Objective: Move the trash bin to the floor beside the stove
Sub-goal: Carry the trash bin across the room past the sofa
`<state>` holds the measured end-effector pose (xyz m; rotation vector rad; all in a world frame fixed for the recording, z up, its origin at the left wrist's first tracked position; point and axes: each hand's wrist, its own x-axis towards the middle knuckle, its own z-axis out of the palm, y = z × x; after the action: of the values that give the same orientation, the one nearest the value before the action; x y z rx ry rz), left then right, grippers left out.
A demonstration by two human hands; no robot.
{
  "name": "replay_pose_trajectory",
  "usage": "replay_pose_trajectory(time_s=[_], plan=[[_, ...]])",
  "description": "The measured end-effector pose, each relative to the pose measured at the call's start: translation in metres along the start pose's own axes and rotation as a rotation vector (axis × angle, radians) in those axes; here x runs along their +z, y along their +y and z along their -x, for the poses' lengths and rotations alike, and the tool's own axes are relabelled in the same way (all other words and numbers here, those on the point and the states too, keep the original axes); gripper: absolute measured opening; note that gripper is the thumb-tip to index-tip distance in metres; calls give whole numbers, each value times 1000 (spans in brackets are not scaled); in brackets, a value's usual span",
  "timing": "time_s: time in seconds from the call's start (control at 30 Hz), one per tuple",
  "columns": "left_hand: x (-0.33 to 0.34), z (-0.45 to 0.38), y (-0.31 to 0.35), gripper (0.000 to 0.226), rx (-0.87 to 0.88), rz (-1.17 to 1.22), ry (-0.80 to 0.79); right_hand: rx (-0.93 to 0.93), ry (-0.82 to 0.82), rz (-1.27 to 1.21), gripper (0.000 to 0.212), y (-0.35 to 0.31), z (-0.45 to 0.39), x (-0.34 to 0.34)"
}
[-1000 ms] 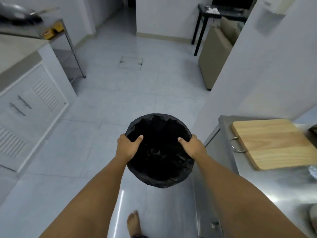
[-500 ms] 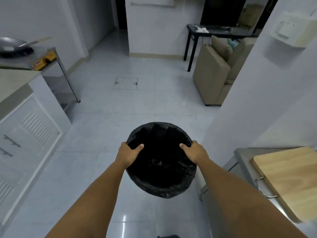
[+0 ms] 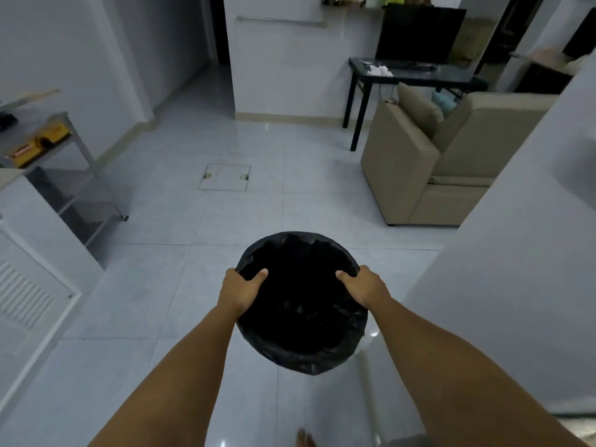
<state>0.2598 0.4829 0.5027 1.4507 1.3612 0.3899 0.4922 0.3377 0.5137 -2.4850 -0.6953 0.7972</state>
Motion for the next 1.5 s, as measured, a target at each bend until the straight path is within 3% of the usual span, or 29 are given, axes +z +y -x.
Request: replay_pose_trajectory(time_s=[0.53,0.83,0.93,1.3,1.5], plan=[[54,-283,141,88,-57,33,23,-37,-6,13,75,-129,-293,-55],[63,-454,224,103,-68,-29,-26,12,-1,-31,74,-208,-444,-75],[74,-505,250,96,-74,-50,-28,24,-12,-44,75,-230,-494,-86],[160,-699,369,92,-116,-8,9,7,-37,-63,72,-293,-725,-163],[191,-784,433,105,-148,63,56,-47,-76,-23,69,-339,-837,-207]])
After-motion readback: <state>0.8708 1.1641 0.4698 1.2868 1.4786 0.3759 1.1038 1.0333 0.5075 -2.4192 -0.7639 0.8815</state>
